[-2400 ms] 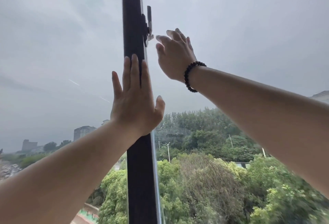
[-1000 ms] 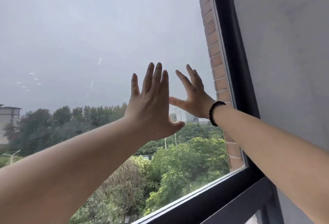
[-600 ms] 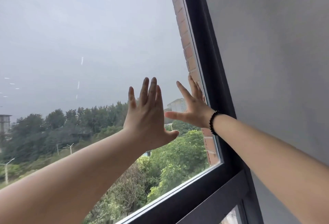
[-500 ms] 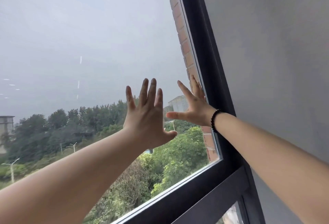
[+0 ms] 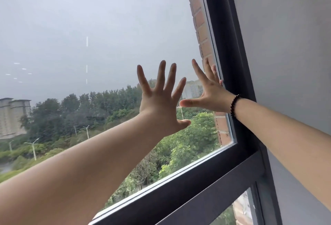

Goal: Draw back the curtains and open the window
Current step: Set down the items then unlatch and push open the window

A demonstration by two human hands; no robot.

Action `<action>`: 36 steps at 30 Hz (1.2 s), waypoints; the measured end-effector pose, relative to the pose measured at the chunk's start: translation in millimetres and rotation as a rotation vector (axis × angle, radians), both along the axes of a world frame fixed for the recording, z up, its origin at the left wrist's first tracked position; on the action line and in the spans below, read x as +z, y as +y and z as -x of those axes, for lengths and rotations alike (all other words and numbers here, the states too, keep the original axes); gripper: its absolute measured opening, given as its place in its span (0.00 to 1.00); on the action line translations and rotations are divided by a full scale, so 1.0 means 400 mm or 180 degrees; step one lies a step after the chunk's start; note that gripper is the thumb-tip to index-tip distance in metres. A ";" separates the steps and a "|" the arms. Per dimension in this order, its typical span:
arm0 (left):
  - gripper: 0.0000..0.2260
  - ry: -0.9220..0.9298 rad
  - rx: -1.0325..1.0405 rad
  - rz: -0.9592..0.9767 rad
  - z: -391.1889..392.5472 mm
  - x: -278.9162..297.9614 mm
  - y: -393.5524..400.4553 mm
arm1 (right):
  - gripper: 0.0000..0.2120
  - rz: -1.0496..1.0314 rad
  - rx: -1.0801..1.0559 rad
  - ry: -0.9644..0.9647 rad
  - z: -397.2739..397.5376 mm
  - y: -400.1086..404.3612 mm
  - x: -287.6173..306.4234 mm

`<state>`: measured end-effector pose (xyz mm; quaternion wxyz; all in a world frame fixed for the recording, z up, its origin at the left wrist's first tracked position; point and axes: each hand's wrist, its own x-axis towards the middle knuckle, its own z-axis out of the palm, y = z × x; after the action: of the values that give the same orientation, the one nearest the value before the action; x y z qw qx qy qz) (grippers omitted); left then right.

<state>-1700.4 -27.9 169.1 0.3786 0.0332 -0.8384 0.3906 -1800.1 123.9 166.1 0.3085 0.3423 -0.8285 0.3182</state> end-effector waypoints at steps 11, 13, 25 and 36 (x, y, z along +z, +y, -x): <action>0.48 -0.0122 0.0110 -0.0096 0.000 -0.003 0.001 | 0.63 -0.0126 0.0003 -0.0129 -0.021 -0.014 -0.001; 0.48 -0.0135 0.0101 -0.0090 -0.005 -0.002 -0.003 | 0.63 -0.0086 0.0017 -0.0136 -0.027 -0.017 0.000; 0.47 -0.0125 0.0051 -0.0069 -0.058 0.002 -0.054 | 0.63 -0.0014 0.0014 -0.0057 -0.067 -0.062 0.002; 0.47 -0.0091 0.0034 -0.0077 -0.097 0.003 -0.101 | 0.63 -0.0008 -0.0019 -0.0059 -0.105 -0.106 0.005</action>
<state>-1661.6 -68.4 170.1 0.3641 0.0367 -0.8482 0.3828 -1758.2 81.4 168.2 0.3014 0.3373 -0.8327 0.3193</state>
